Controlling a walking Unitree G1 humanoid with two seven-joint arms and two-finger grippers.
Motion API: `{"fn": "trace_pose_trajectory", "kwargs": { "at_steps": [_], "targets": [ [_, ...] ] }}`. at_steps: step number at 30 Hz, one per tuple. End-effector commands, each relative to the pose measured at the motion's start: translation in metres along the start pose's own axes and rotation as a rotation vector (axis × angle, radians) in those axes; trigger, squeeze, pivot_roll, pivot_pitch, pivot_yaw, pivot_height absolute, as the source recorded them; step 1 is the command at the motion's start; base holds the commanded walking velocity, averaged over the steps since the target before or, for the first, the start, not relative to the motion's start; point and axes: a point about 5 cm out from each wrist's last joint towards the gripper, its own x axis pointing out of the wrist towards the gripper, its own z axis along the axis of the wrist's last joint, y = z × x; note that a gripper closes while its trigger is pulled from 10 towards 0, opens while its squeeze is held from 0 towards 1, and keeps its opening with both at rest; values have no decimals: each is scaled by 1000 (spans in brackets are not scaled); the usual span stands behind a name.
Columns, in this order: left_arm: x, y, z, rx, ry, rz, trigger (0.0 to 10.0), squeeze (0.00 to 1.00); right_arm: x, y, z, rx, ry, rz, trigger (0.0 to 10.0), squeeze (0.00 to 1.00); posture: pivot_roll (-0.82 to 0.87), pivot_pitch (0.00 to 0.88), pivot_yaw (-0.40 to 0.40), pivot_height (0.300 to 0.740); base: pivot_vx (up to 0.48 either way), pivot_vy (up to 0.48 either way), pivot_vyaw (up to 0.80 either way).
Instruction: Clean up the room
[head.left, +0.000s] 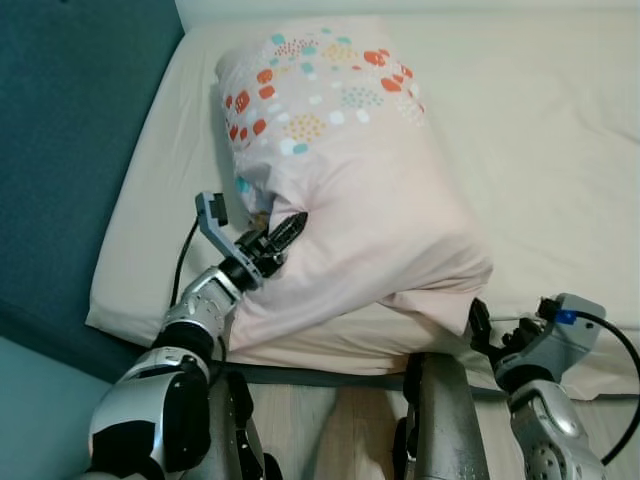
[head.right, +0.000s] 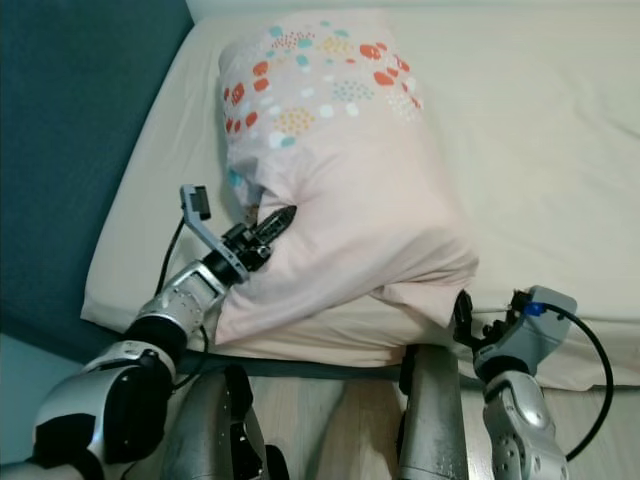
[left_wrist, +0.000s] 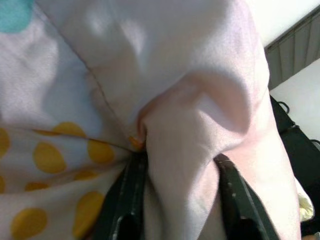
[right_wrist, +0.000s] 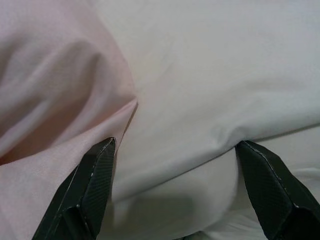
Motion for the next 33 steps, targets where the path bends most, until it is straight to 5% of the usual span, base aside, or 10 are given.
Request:
{"fn": "trace_pose_trajectory", "kwargs": {
  "at_steps": [1,11,14,16,18,20,22,27,31,33],
  "targets": [
    [10,-3,7,-18,-13,27,0,0,8,5,9,5,-55,29,10000,0,-72,194,110,406,0,0,0],
    [29,-18,46,10,-104,-20,0,0,19,4,13,11,-82,14,10000,0,-67,140,121,406,0,0,0],
    [36,-20,73,256,-64,113,0,0,24,0,19,10,-106,6,10000,0,-70,112,119,406,0,0,0],
    [35,-18,81,309,-68,165,0,0,25,-1,20,9,-109,5,10000,0,-70,112,119,406,0,0,0],
    [26,-9,107,503,-56,342,0,0,27,-3,22,8,-115,-1,10000,0,-65,105,120,406,0,0,0],
    [20,-5,117,568,-54,415,0,0,28,-4,22,9,-117,-2,10000,0,-62,99,121,406,0,0,0],
    [-4,9,145,734,-46,628,0,0,30,-2,22,11,-121,2,10000,0,-51,90,124,406,0,0,0],
    [-48,29,178,872,-46,936,0,0,33,4,19,20,-123,16,10000,0,-34,84,129,406,0,0,0],
    [-61,32,188,911,-60,1021,0,0,34,6,19,23,-122,19,10000,0,-34,84,129,406,0,0,0],
    [-80,32,209,986,-128,1146,0,0,37,9,17,28,-121,29,10000,0,-6,78,124,406,0,0,0]
  ]
}}
